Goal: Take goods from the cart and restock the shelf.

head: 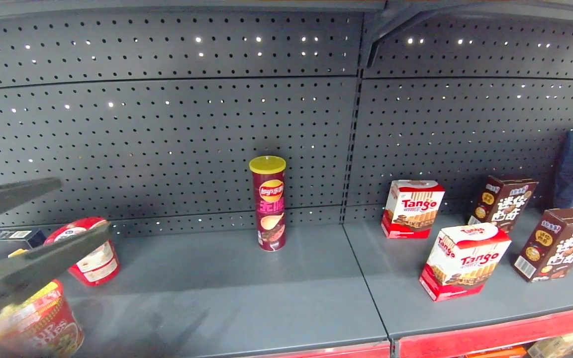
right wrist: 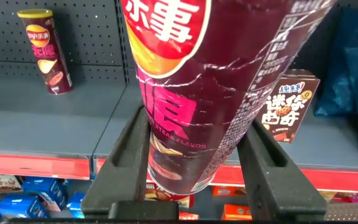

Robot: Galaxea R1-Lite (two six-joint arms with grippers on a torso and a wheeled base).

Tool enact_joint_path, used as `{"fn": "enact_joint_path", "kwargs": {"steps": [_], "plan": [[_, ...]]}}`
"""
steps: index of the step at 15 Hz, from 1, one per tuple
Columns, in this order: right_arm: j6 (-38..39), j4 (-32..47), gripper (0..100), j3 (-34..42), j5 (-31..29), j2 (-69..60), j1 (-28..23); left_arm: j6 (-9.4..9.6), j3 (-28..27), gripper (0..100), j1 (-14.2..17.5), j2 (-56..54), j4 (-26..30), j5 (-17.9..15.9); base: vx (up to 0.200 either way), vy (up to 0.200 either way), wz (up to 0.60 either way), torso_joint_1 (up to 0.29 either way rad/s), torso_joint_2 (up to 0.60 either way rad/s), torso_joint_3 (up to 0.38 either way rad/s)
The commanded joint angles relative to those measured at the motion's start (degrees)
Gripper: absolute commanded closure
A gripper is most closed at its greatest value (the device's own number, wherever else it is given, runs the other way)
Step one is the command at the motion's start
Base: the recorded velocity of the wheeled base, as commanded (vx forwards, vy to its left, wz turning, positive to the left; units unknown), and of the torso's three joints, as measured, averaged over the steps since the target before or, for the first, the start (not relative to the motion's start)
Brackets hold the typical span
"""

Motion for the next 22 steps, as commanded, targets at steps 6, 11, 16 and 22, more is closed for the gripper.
{"fn": "enact_joint_path", "kwargs": {"steps": [6,11,16,22], "plan": [[0.1,0.1,100,0.28,0.03,0.09,0.22,1.88,-5.93,0,-2.71,42.45,-27.11,-15.79,0.0,0.0,0.0,0.0,0.0,0.0],[0.19,0.1,100,0.1,0.12,0.44,0.4,1.44,-6.98,0,-2.62,51.06,-34.84,-23.0,0.0,0.0,0.0,0.0,0.0,0.0],[0.8,0.1,100,0.45,0.21,0.44,0.84,1.27,-11.9,0,-2.62,57.83,-35.63,-26.07,0.0,0.0,0.0,0.0,0.0,0.0],[0.98,0.1,100,-0.16,0.3,0.79,1.1,-0.4,-16.74,0,-2.35,65.03,-38.53,-28.09,0.0,0.0,0.0,0.0,0.0,0.0]]}}
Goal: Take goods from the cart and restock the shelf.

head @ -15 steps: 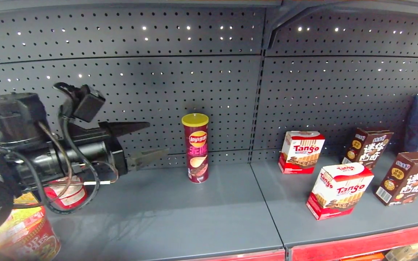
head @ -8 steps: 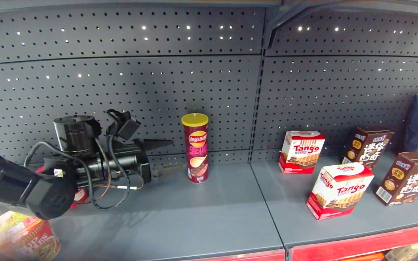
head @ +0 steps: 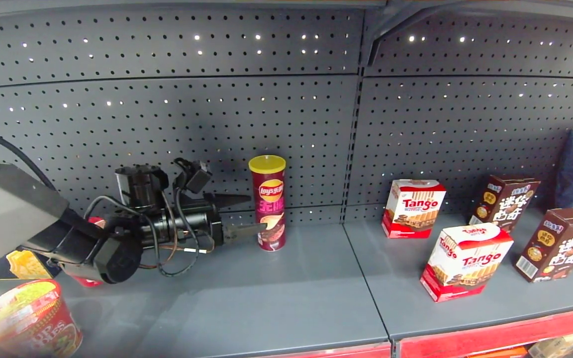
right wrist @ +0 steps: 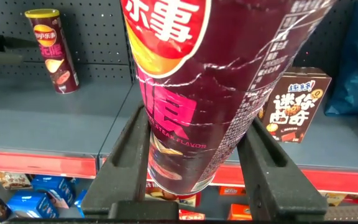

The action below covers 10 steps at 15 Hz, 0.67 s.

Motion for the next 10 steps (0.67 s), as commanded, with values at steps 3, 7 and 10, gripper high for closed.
{"fn": "enact_joint_path", "kwargs": {"steps": [3,7,10], "plan": [[-0.01,-0.01,100,-0.19,0.02,0.44,0.04,-0.05,-2.43,0,0.72,4.14,0.04,-0.13,0.0,0.0,0.0,0.0,0.0,0.0],[-0.01,-0.01,100,-0.1,-0.07,0.44,0.04,-0.05,-6.12,0,0.63,6.69,0.04,-0.13,0.0,0.0,0.0,0.0,0.0,0.0],[-0.01,0.08,100,-0.1,-0.07,0.71,0.04,-0.05,-8.67,0,0.63,8.8,0.04,-0.13,0.0,0.0,0.0,0.0,0.0,0.0]]}}
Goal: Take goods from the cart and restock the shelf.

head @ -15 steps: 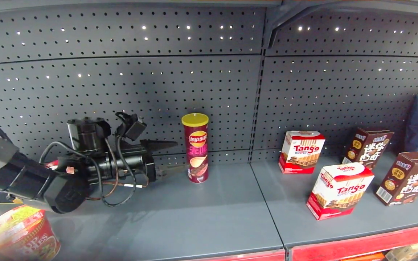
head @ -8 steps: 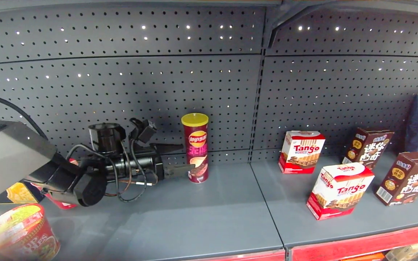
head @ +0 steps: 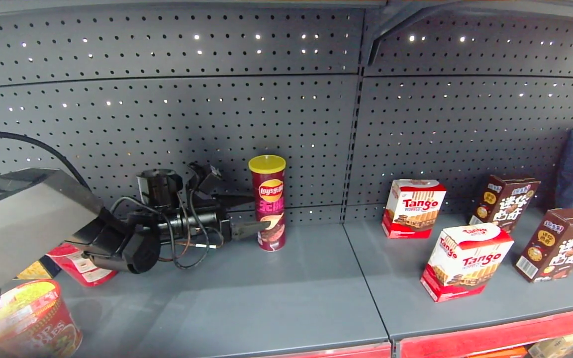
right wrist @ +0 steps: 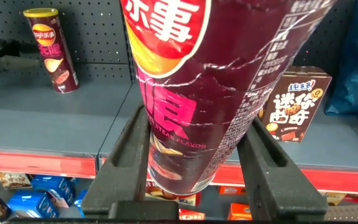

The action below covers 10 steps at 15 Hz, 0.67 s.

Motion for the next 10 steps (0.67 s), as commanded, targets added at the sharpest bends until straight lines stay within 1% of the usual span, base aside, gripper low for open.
{"fn": "enact_joint_path", "kwargs": {"steps": [1,4,9,10], "plan": [[-0.01,0.02,100,0.0,-0.04,0.32,0.04,-0.01,-1.77,0,-0.04,1.73,-0.02,0.0,0.0,0.0,0.0,0.0,0.0,0.0],[-0.01,0.02,100,0.09,-0.04,0.4,0.04,-0.1,-4.32,0,-0.74,3.75,-0.02,0.0,0.0,0.0,0.0,0.0,0.0,0.0],[-0.01,0.11,100,0.7,-0.04,0.49,0.04,-1.15,-7.31,0,-1.71,5.34,0.06,0.35,0.0,0.0,0.0,0.0,0.0,0.0],[-0.01,0.11,100,0.79,-0.04,0.4,0.04,-1.77,-7.4,0,-1.79,5.42,0.06,0.35,0.0,0.0,0.0,0.0,0.0,0.0]]}}
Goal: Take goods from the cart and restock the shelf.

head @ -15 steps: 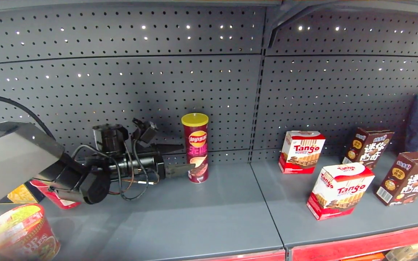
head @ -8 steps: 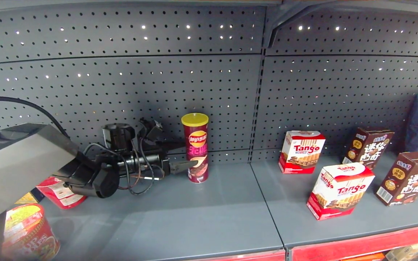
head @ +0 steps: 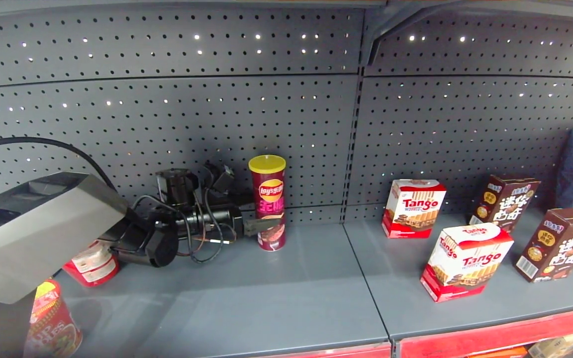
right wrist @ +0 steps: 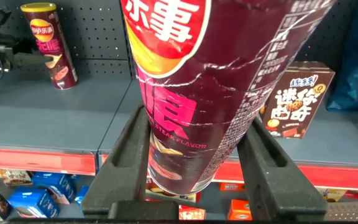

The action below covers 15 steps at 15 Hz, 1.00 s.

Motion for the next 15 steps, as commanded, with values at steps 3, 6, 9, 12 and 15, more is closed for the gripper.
{"fn": "enact_joint_path", "kwargs": {"steps": [3,6,9,12,15], "plan": [[-0.01,0.02,100,0.16,-0.01,0.19,-0.01,-0.35,-1.52,0,-0.61,1.56,-0.02,0.31,0.0,0.0,0.0,0.0,0.0,0.0],[-0.01,0.02,100,0.16,-0.01,0.1,-0.01,-0.79,-2.48,0,-1.76,2.79,-0.02,0.49,0.0,0.0,0.0,0.0,0.0,0.0],[-0.01,0.02,100,-0.02,-0.1,0.1,-0.19,-0.97,-2.48,100,-2.9,3.76,-0.9,0.4,0.0,0.0,0.0,0.0,0.0,0.0],[-0.01,0.02,100,0.16,-0.1,0.1,-0.19,-0.97,-2.75,100,-3.16,4.46,-2.22,1.45,0.0,0.0,0.0,0.0,0.0,0.0],[-0.01,0.11,100,0.33,-0.01,0.1,-0.1,-0.88,-1.78,100,-3.6,4.28,-2.92,2.07,0.0,0.0,0.0,0.0,0.0,0.0]]}}
